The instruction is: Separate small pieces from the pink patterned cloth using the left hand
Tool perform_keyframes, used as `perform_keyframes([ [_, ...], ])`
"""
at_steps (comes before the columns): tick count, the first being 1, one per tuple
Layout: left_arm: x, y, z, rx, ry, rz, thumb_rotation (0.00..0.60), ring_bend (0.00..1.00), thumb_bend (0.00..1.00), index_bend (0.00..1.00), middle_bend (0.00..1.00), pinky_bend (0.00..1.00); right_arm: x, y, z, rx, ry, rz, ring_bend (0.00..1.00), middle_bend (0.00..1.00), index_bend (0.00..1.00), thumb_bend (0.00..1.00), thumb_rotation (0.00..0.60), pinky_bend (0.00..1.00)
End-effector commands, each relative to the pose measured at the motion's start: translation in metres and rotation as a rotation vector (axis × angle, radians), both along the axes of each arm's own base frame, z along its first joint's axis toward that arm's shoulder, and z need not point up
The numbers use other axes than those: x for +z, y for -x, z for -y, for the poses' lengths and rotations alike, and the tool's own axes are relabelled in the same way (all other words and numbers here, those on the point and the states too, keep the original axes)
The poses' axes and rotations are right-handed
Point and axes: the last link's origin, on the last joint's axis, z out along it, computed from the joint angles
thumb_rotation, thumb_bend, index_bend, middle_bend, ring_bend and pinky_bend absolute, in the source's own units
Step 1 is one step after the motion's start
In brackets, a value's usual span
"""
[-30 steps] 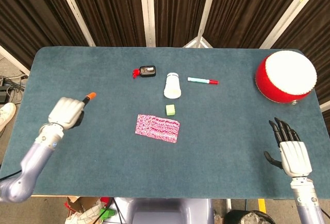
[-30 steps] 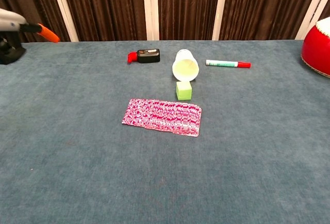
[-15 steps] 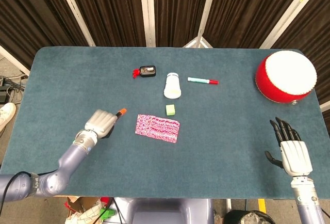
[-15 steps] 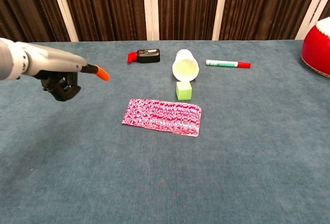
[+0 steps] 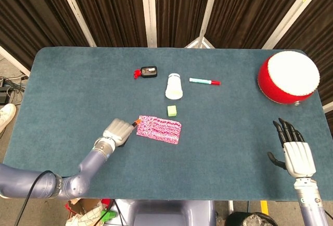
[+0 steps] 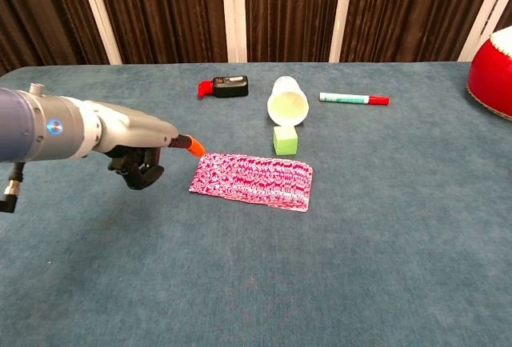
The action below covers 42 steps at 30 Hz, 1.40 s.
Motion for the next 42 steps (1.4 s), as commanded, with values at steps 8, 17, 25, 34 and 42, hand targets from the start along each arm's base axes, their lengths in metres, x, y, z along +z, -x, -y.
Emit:
perform_keyframes([
  [8, -0.017, -0.005, -0.001, 0.0, 0.018, -0.02, 0.6, 0.73, 0.92, 0.08, 0.82, 0.65, 0.0, 0.001, 0.0, -0.001, 0.0, 0.002, 0.08, 0.05, 0.02, 0.28, 0.6, 0.19],
  [17, -0.023, -0.005, 0.0, 0.007, 0.023, -0.054, 0.6, 0.73, 0.92, 0.08, 0.82, 0.65, 0.0, 0.001, 0.0, 0.001, -0.002, 0.006, 0.08, 0.05, 0.02, 0.28, 0.6, 0.19],
  [25, -0.027, -0.001, -0.001, 0.02, 0.026, -0.073, 0.6, 0.73, 0.92, 0.08, 0.82, 0.65, 0.002, 0.0, -0.001, 0.004, 0.002, 0.015, 0.08, 0.05, 0.02, 0.28, 0.6, 0.19],
  [34, -0.021, 0.017, -0.002, 0.042, 0.009, -0.16, 0.6, 0.73, 0.92, 0.08, 0.82, 0.65, 0.003, -0.001, -0.001, 0.007, 0.002, 0.022, 0.08, 0.05, 0.02, 0.28, 0.6, 0.19],
  [42, -0.005, 0.045, -0.001, 0.082, -0.034, -0.275, 0.6, 0.73, 0.92, 0.08, 0.82, 0.65, 0.005, -0.004, -0.002, 0.018, 0.004, 0.04, 0.08, 0.05, 0.02, 0.28, 0.6, 0.19],
])
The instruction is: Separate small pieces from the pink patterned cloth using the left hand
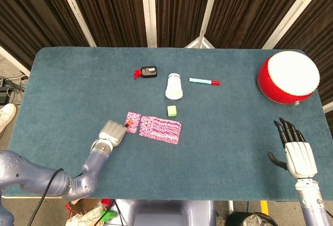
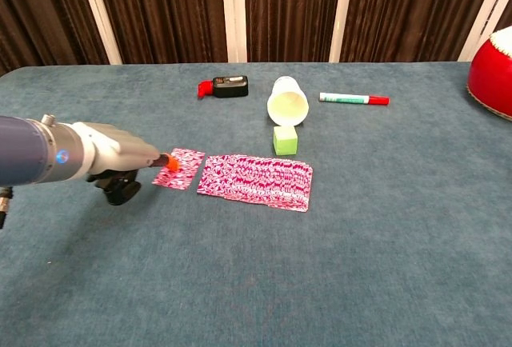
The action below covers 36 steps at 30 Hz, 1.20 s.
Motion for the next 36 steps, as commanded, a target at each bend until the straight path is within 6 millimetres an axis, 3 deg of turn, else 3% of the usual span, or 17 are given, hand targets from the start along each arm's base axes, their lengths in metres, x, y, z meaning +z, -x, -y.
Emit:
perform_keyframes([
  [1, 0.008, 0.011, 0.001, 0.015, -0.014, -0.029, 0.6, 0.73, 0.92, 0.08, 0.82, 0.65, 0.0, 0.0, 0.0, 0.001, -0.002, 0.001, 0.08, 0.05, 0.02, 0.28, 0.6, 0.19],
  [10, 0.04, 0.056, 0.008, 0.091, -0.062, -0.103, 0.6, 0.73, 0.92, 0.08, 0.82, 0.65, 0.0, -0.003, -0.001, 0.009, -0.006, 0.014, 0.08, 0.05, 0.02, 0.28, 0.6, 0.19],
  [17, 0.064, 0.065, 0.004, 0.102, -0.11, -0.107, 0.6, 0.73, 0.92, 0.08, 0.82, 0.65, -0.003, -0.005, -0.001, 0.013, -0.013, 0.002, 0.08, 0.05, 0.02, 0.28, 0.6, 0.19],
  [22, 0.075, 0.045, 0.0, 0.05, -0.133, -0.034, 0.6, 0.73, 0.92, 0.07, 0.82, 0.65, -0.005, -0.005, 0.0, 0.009, -0.018, -0.007, 0.08, 0.05, 0.02, 0.28, 0.6, 0.19],
  [28, 0.081, 0.007, -0.001, -0.056, -0.144, 0.088, 0.6, 0.73, 0.92, 0.07, 0.82, 0.65, -0.005, -0.004, 0.001, 0.006, -0.016, -0.005, 0.08, 0.05, 0.02, 0.28, 0.6, 0.19],
  [31, 0.071, -0.004, -0.001, -0.087, -0.122, 0.119, 0.6, 0.73, 0.92, 0.07, 0.82, 0.65, -0.004, -0.004, 0.001, 0.006, -0.013, -0.003, 0.08, 0.05, 0.02, 0.28, 0.6, 0.19],
  [36, 0.035, -0.02, 0.001, -0.122, -0.048, 0.136, 0.6, 0.73, 0.92, 0.07, 0.82, 0.65, -0.001, -0.002, 0.001, 0.002, 0.001, 0.003, 0.08, 0.05, 0.02, 0.28, 0.6, 0.19],
])
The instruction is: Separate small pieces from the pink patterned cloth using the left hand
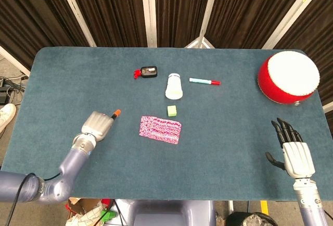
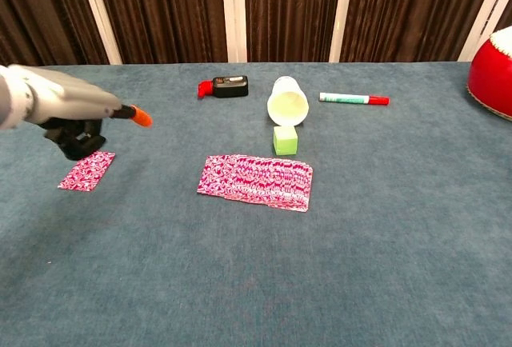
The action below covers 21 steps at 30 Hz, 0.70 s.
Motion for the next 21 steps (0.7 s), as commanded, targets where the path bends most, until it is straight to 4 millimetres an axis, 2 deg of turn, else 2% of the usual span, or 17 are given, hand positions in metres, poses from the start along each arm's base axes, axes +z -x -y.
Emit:
perform_keyframes([
  [1, -0.028, -0.016, 0.001, -0.034, 0.055, 0.015, 0.6, 0.73, 0.92, 0.07, 0.82, 0.65, 0.002, 0.001, 0.0, -0.003, 0.005, 0.0, 0.08, 0.05, 0.02, 0.28, 0.6, 0.19],
  [9, -0.069, -0.042, 0.009, -0.076, 0.122, 0.004, 0.6, 0.73, 0.91, 0.07, 0.82, 0.65, 0.006, 0.001, -0.001, 0.008, 0.027, -0.011, 0.08, 0.05, 0.02, 0.28, 0.6, 0.19],
  [21, -0.094, -0.052, 0.005, -0.063, 0.129, -0.027, 0.6, 0.73, 0.91, 0.07, 0.82, 0.65, 0.006, 0.002, -0.001, 0.002, 0.027, -0.008, 0.08, 0.05, 0.02, 0.28, 0.6, 0.19],
])
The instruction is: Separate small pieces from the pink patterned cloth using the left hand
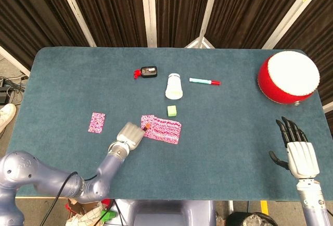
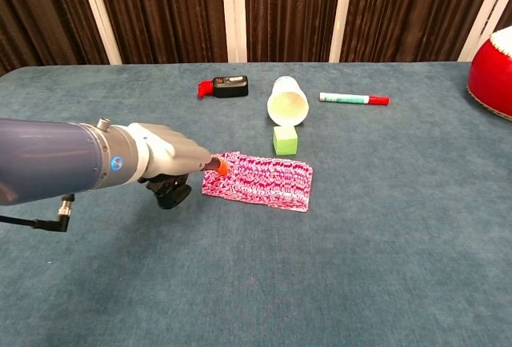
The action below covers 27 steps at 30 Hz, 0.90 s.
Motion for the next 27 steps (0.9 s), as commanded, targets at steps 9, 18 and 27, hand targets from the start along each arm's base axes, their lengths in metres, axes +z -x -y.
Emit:
perform_keyframes([
  [9, -0.001, 0.011, -0.016, 0.044, -0.059, -0.096, 0.6, 0.73, 0.92, 0.07, 0.82, 0.65, 0.001, 0.0, -0.001, 0.001, 0.001, 0.006, 0.08, 0.05, 0.02, 0.28, 0.6, 0.19],
  [18, 0.004, 0.036, -0.037, 0.098, -0.106, -0.154, 0.6, 0.73, 0.92, 0.07, 0.82, 0.65, 0.0, 0.003, 0.0, -0.015, -0.004, -0.002, 0.08, 0.05, 0.02, 0.28, 0.6, 0.19],
  [27, 0.005, 0.053, -0.066, 0.07, -0.164, -0.236, 0.6, 0.73, 0.92, 0.07, 0.82, 0.65, -0.001, 0.005, 0.001, -0.031, -0.005, -0.011, 0.08, 0.05, 0.02, 0.28, 0.6, 0.19],
])
